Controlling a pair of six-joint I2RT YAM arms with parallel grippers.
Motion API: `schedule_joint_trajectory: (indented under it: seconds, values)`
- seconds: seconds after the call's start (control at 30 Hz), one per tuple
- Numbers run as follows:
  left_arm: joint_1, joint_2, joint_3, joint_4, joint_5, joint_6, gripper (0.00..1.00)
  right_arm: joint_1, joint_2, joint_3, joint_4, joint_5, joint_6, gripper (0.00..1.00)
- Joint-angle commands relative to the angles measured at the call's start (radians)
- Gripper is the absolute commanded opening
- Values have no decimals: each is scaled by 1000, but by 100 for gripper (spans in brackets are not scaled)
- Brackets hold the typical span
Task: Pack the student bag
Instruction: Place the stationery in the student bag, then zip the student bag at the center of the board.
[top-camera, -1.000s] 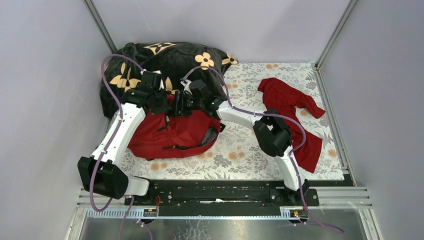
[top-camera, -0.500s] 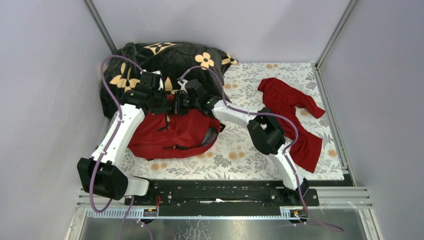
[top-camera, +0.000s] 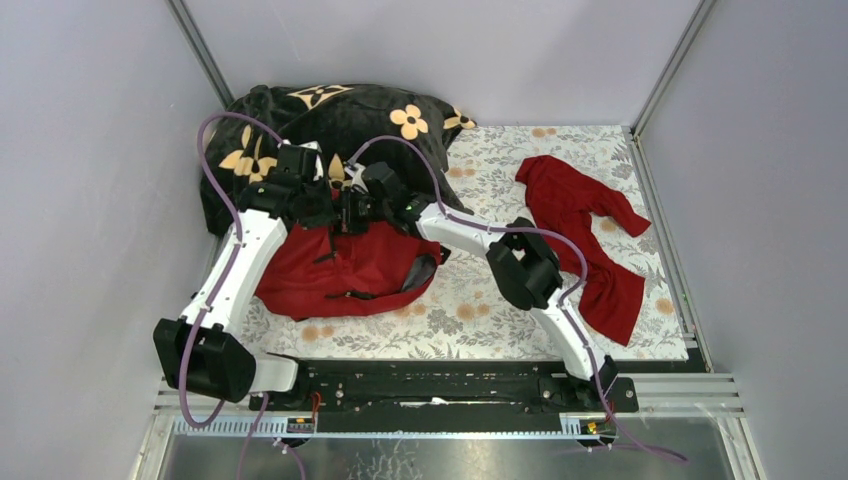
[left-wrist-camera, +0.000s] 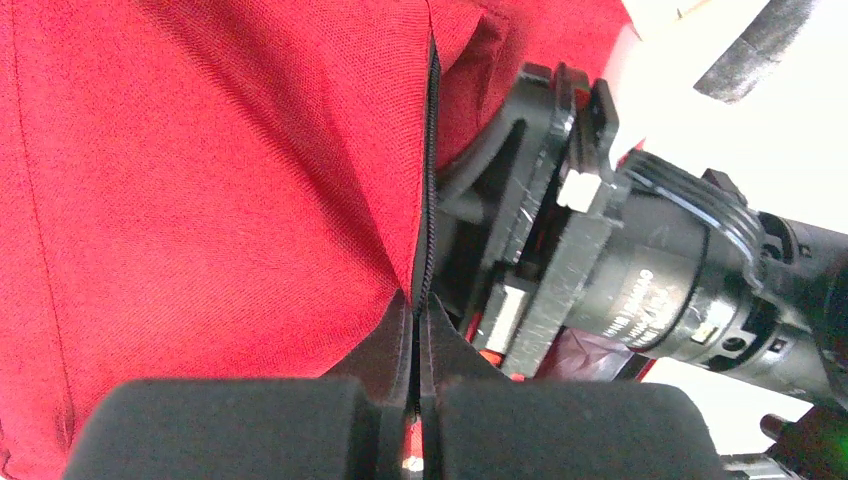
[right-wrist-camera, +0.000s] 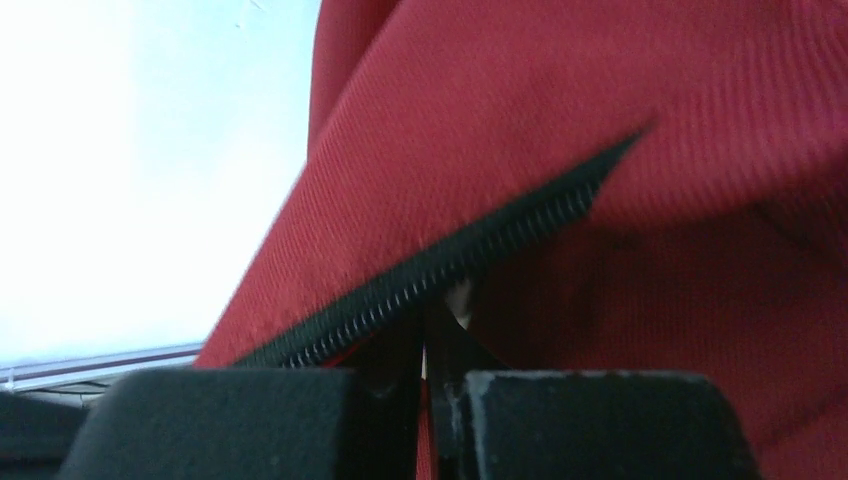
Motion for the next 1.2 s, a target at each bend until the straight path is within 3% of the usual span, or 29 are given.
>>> schedule_joint_trajectory:
  seconds: [0.0, 0.23, 0.33, 0.57, 0.77, 1.03, 1.1, 1.13, 1.17]
  values:
    - [-1, -37, -3, 78, 64, 17, 0, -32, -157, -133, 89, -18, -26, 9]
    - [12, -44, -50, 98, 64, 13, 0, -47, -270, -255, 116, 50, -55, 24]
    - [18, -53, -65, 104, 66, 7, 0, -49, -265, -240, 44, 112, -92, 35]
    - [30, -63, -75, 106, 72, 5, 0, -47, -199, -136, -185, 228, -182, 48]
    - [39, -52, -93, 117, 87, -4, 0, -39, -176, -126, -199, 214, -179, 48]
    - [29, -33, -137, 193, 239, 5, 0, -40, -320, -293, -126, 248, -205, 46]
    - [19, -6, -146, 196, 243, 16, 7, -42, -368, -346, -120, 268, -219, 46]
    - [16, 15, -144, 189, 249, 24, 17, -46, -385, -367, -123, 273, -225, 46]
    - [14, 38, -139, 177, 250, 27, 34, -49, -404, -385, -127, 276, -229, 45]
